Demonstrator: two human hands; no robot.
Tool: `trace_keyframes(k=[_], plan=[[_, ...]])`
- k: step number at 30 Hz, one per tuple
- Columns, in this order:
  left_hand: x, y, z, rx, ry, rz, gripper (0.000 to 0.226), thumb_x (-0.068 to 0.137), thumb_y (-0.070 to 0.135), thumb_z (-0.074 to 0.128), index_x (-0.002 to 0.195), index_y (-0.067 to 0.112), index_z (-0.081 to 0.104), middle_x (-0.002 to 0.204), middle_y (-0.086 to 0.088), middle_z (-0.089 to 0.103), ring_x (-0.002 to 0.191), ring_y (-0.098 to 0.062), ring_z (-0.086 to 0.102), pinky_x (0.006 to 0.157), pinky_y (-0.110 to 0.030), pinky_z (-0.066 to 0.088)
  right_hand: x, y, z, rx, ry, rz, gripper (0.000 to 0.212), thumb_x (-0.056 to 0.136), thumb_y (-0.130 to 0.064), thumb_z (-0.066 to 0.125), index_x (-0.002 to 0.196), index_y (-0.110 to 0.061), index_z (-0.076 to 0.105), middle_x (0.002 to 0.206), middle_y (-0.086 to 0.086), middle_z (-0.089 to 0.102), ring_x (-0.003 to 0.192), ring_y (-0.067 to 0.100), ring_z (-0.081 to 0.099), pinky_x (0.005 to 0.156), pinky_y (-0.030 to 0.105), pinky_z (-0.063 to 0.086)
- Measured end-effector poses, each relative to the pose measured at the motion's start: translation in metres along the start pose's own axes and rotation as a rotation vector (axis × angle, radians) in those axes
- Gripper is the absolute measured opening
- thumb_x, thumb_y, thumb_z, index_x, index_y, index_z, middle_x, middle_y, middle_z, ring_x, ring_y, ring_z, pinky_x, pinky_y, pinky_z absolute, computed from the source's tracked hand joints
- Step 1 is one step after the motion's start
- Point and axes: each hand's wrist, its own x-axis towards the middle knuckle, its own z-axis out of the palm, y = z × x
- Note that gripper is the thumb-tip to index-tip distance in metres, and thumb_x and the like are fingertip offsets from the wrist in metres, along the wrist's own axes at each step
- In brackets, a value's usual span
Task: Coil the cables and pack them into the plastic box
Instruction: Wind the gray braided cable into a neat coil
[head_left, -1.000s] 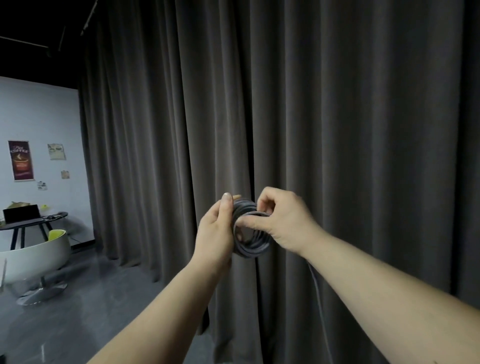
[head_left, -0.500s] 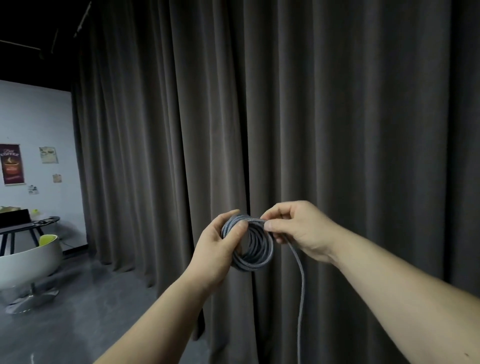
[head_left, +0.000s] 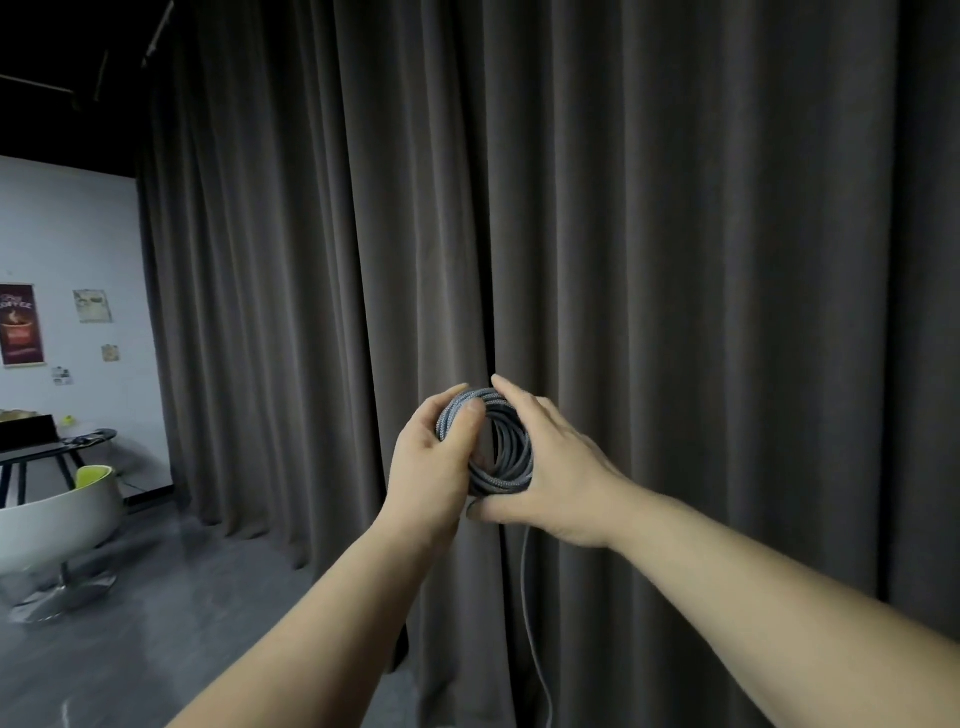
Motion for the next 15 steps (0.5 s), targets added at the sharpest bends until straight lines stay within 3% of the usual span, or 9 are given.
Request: trace_keyframes(k=[3,10,15], plan=[[-0.004,0.005,0.004,-0.052,-0.064,-0.013,0.023,0.095,0.022,0.058,0.118,0.017,0.061,0.064,0.012,0.060,0.060,-0.001,0.058,0.063,-0.017,0.048,0.002,0.001,0.001,-0.001,0.038,0.001,0.124,0.054,-0.056,0.082,0.141,-0.056,-0.005,0.150,-0.018,0.026,0.136,0.011,0.036,0.104,0.028,0.036],[-0.012,0.015,0.003,-0.245,-0.203,-0.064,0.038,0.083,0.013,0.068,0.119,0.010,0.056,0.062,0.003,0.059,0.056,-0.006,0.056,0.055,-0.020,0.050,0.003,0.001,-0.005,-0.055,0.074,-0.064,0.115,0.057,-0.044,0.081,0.141,-0.052,0.003,0.139,-0.009,0.038,0.125,0.017,0.047,0.100,0.031,0.042],[-0.011,0.014,0.011,-0.113,-0.008,-0.010,0.023,0.094,0.005,0.057,0.116,0.009,0.061,0.060,0.010,0.061,0.054,-0.002,0.057,0.054,-0.016,0.046,0.004,-0.004,-0.001,0.039,0.043,-0.036,0.122,0.058,-0.044,0.084,0.142,-0.054,-0.004,0.149,-0.010,0.031,0.135,0.014,0.038,0.106,0.031,0.037]])
